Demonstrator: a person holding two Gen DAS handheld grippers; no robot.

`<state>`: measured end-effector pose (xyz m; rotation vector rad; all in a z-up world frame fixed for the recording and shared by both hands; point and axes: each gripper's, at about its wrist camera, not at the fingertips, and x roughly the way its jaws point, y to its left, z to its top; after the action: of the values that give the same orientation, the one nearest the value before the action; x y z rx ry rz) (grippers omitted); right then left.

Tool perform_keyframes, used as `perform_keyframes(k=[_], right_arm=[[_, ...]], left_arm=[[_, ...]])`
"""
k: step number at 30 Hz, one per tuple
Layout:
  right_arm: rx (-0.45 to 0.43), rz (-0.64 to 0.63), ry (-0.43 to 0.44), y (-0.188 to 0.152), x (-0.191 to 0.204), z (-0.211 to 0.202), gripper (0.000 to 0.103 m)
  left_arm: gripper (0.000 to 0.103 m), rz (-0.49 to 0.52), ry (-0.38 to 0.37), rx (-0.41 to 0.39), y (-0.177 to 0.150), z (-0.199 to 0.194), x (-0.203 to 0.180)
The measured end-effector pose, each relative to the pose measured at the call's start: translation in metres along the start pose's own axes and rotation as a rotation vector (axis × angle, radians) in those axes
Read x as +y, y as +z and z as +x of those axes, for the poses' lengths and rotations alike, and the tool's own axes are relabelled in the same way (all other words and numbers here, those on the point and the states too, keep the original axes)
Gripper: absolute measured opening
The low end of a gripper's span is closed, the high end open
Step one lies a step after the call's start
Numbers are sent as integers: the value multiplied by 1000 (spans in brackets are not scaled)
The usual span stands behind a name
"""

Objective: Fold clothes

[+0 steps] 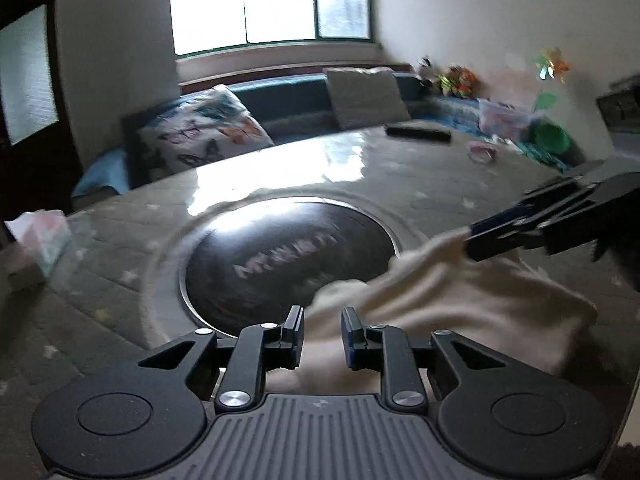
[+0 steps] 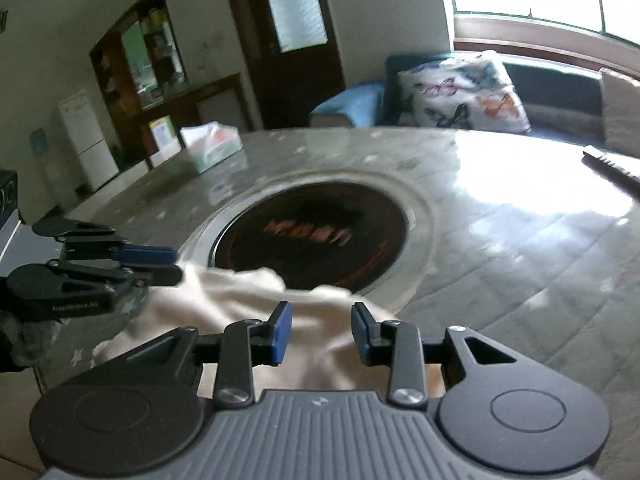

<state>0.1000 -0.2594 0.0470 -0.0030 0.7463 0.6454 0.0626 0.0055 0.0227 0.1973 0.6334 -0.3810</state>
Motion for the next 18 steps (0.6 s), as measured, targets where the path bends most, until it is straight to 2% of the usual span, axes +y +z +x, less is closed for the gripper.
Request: perform_keyframes(k=[4,6,9,14,18], right_arm=[[33,12,-17,-6,-4,18,31],[40,47,-32,-9,-15,24,21],[31,79,-52,-7,-20,21,17],[11,-10,-50,1,1,18,18],[32,-70,-28,8,22,37,18]], left_arm=[[23,12,23,49,-10,16,0],[24,-4,39,52,-14,21,7],[23,-45,43,45,-12,20,13],[24,-19,9,9,-2,16,1],[24,1,-9,21,8,30,-7]])
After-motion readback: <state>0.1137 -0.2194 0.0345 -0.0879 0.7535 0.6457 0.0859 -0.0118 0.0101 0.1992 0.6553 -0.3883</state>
